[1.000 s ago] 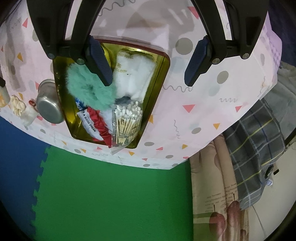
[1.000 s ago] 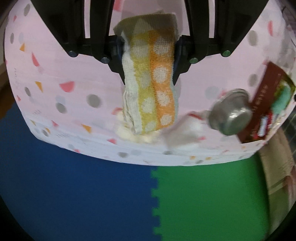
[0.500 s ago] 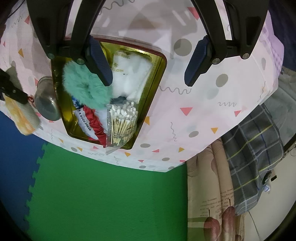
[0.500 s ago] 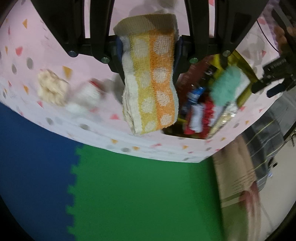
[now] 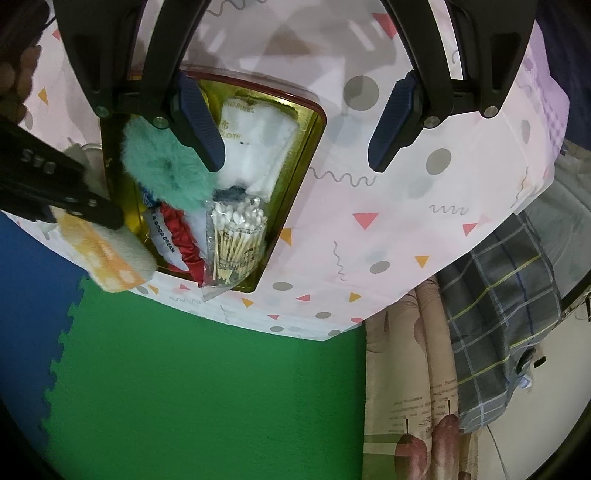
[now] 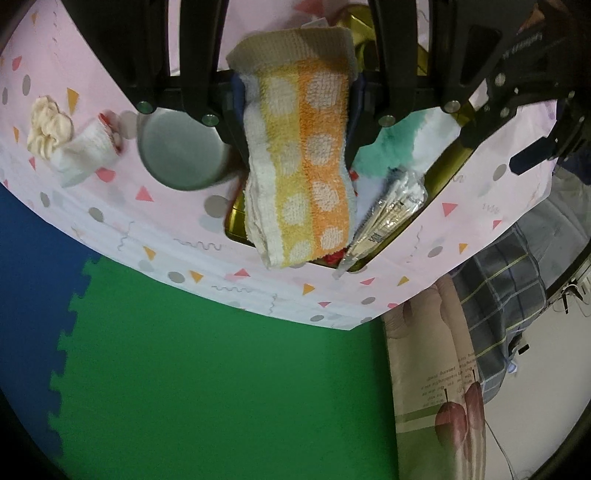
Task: Organize soft objects
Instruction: 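Carry the striped towel with the right tool into the tin box, release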
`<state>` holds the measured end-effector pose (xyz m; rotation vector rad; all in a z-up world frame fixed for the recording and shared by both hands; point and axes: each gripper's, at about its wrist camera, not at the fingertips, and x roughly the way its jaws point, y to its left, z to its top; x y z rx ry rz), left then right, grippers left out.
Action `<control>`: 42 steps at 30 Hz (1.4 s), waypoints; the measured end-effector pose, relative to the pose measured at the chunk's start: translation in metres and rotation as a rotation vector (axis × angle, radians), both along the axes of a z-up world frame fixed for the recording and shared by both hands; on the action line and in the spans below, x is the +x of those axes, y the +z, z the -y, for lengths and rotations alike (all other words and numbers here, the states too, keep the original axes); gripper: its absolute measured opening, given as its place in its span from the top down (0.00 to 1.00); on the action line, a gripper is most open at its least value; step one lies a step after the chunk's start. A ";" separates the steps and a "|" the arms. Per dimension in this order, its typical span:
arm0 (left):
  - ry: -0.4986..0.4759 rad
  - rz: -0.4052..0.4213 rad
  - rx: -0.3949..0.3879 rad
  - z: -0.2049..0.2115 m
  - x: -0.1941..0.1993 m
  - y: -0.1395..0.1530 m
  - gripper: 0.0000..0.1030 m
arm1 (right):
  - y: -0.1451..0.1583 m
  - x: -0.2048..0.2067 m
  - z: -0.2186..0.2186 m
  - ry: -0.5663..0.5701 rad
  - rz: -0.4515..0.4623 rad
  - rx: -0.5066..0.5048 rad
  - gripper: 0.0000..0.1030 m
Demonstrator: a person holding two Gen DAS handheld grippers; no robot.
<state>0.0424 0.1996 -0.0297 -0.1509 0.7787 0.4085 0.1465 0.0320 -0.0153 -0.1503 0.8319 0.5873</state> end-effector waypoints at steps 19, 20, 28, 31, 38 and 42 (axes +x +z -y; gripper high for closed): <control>0.056 0.017 -0.023 -0.011 -0.002 0.000 0.25 | -0.026 0.023 -0.024 -0.006 -0.055 0.008 0.45; 0.055 0.017 -0.024 -0.011 -0.001 0.000 0.25 | -0.026 0.022 -0.024 -0.004 -0.055 0.006 0.42; 0.052 0.032 -0.034 -0.012 -0.001 0.002 0.25 | -0.013 0.009 -0.021 0.012 -0.014 -0.012 0.36; 0.050 0.031 -0.039 -0.012 -0.001 0.002 0.24 | -0.003 0.003 -0.012 0.001 -0.001 0.009 0.36; 0.046 0.032 -0.026 -0.009 -0.002 0.002 0.23 | 0.007 -0.005 0.027 -0.048 0.016 0.022 0.36; 0.045 0.031 -0.020 -0.008 -0.002 0.002 0.23 | 0.003 -0.007 0.066 -0.114 0.020 0.017 0.36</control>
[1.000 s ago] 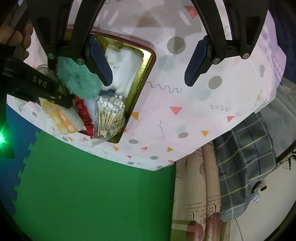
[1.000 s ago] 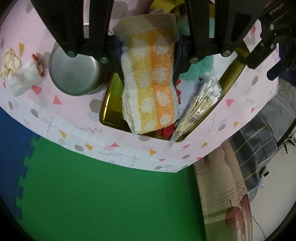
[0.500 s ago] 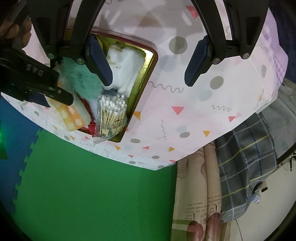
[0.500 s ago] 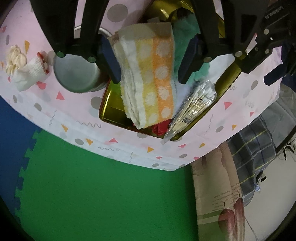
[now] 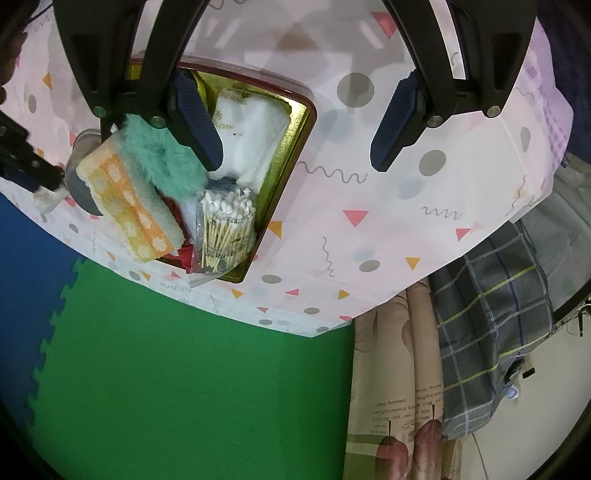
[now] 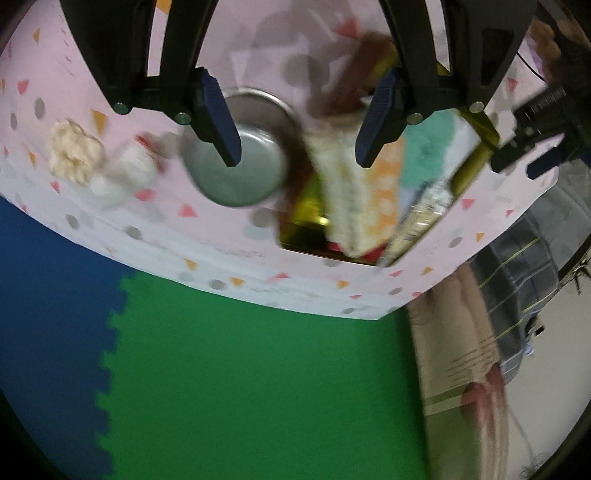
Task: Organize soft objects
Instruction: 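Carry the striped towel with the right tool into the tin box, release, then grasp the cream satin scrunchie with the right tool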
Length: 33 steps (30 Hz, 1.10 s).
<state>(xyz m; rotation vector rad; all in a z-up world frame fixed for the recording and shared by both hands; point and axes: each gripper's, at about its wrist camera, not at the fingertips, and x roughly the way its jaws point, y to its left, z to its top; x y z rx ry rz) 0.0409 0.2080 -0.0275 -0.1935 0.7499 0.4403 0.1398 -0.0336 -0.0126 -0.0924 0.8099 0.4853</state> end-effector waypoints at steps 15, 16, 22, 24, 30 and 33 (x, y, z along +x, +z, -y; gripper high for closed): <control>-0.055 -0.009 0.090 0.009 0.003 0.003 0.23 | -0.038 0.050 0.179 -0.316 -0.034 -0.085 0.36; -0.066 -0.015 0.094 0.011 0.004 0.003 0.23 | -0.042 0.055 0.183 -0.321 -0.041 -0.085 0.36; -0.150 -0.020 0.172 0.038 0.010 0.012 0.22 | -0.060 0.089 0.199 -0.351 -0.043 -0.067 0.36; -0.186 -0.020 0.210 0.052 0.015 0.018 0.21 | -0.065 0.104 0.202 -0.365 -0.034 -0.060 0.36; -0.342 -0.002 0.197 0.095 0.036 0.036 0.14 | -0.092 0.140 0.197 -0.342 -0.125 -0.048 0.36; -0.427 0.006 0.188 0.121 0.050 0.040 0.14 | -0.099 0.135 0.187 -0.316 -0.092 -0.116 0.36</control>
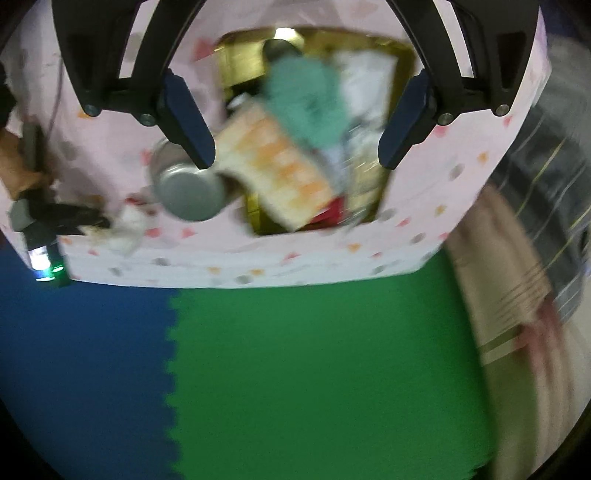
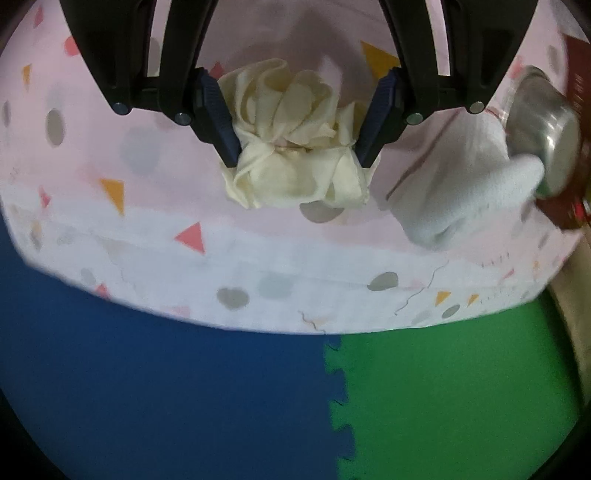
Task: Organize soft objects
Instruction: 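Grasp the cream satin scrunchie with the right tool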
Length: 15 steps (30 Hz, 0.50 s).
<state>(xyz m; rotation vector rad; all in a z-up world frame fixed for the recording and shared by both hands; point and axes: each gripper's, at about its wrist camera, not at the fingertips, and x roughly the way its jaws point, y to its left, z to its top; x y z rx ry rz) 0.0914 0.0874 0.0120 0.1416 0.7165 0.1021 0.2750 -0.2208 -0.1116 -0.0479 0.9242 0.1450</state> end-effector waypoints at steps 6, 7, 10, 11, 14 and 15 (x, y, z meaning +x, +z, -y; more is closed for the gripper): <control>-0.096 -0.064 -0.081 0.052 0.039 -0.016 0.14 | 0.000 -0.013 0.006 0.004 0.021 -0.024 0.60; -0.101 -0.077 -0.091 0.060 0.045 -0.020 0.14 | 0.000 -0.015 0.008 0.004 0.024 -0.024 0.71; -0.129 -0.098 -0.093 0.080 0.055 -0.029 0.14 | 0.001 -0.028 0.022 -0.008 0.028 -0.018 0.76; -0.134 -0.104 -0.082 0.087 0.058 -0.032 0.14 | 0.001 -0.033 0.026 -0.016 0.030 -0.011 0.76; -0.161 -0.114 -0.068 0.106 0.063 -0.038 0.14 | 0.003 -0.054 0.045 -0.027 0.032 -0.005 0.77; -0.169 -0.116 -0.072 0.110 0.065 -0.040 0.14 | 0.003 -0.061 0.052 -0.030 0.030 -0.003 0.77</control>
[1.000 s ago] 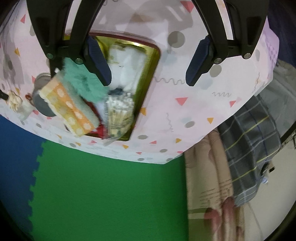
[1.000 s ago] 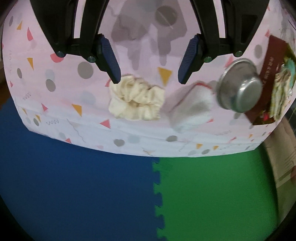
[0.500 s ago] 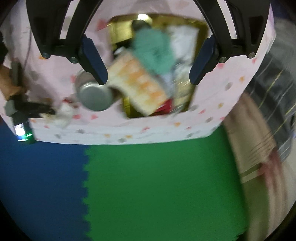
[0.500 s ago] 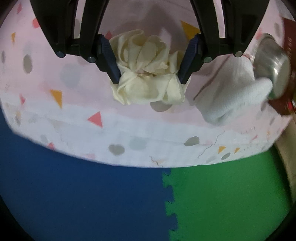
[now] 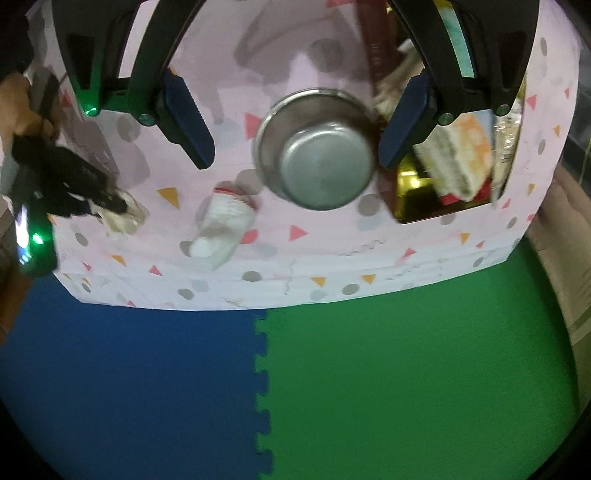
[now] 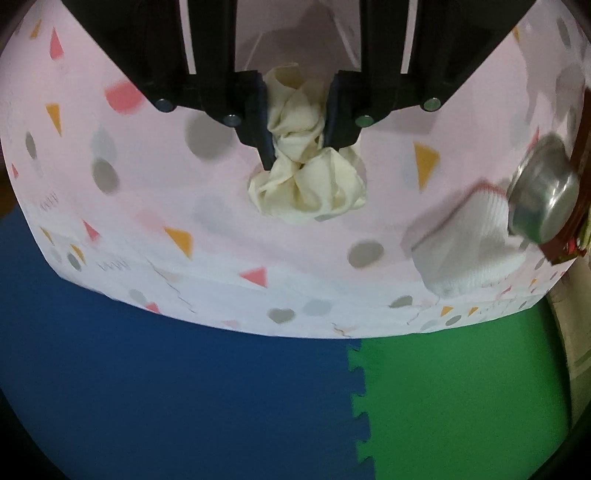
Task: Organize soft objects
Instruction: 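Grasp the white knit glove with the left tool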
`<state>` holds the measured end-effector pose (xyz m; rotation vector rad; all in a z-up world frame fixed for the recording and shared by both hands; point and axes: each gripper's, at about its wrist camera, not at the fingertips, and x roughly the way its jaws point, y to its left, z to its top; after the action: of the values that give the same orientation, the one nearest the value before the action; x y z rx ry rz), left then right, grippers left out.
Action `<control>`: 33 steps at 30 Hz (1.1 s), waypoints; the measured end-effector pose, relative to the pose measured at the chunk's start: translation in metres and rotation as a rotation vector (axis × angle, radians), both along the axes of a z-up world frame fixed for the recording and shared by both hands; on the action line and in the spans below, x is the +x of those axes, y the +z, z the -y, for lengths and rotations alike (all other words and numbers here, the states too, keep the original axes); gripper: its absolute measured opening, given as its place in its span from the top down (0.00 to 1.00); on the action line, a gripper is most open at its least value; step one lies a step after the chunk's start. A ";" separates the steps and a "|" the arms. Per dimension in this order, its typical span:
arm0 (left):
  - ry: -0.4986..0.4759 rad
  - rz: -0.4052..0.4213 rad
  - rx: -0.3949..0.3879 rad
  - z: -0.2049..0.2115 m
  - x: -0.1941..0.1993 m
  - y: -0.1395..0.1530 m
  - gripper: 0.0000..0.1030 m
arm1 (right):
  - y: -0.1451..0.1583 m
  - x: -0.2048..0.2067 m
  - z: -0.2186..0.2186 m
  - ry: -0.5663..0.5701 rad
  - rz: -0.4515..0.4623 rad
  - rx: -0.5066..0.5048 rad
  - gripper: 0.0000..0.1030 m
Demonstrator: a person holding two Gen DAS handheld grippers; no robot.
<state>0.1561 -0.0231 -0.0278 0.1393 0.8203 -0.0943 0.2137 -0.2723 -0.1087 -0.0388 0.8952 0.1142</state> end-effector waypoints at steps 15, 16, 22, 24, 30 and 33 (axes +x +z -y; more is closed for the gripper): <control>-0.032 -0.087 0.007 0.052 0.054 -0.024 0.14 | -0.001 -0.065 0.047 -0.048 0.006 -0.030 0.77; -0.030 -0.082 0.022 0.057 0.057 -0.026 0.14 | -0.001 -0.065 0.047 -0.048 0.007 -0.028 0.77; -0.080 -0.048 0.094 0.083 0.076 -0.035 0.14 | -0.002 -0.064 0.052 -0.048 0.005 0.004 0.77; -0.081 -0.071 0.078 0.086 0.086 -0.040 0.15 | -0.002 -0.064 0.052 -0.048 0.005 0.003 0.76; -0.016 -0.136 0.031 0.088 0.106 -0.054 0.39 | -0.002 -0.064 0.055 -0.045 0.003 0.019 0.76; 0.015 -0.182 -0.004 0.087 0.115 -0.061 0.71 | -0.003 -0.063 0.056 -0.045 0.003 0.023 0.76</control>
<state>0.2707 -0.1101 -0.0884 0.1217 1.0025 -0.0953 0.1503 -0.3280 -0.1112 0.0024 0.8913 0.0827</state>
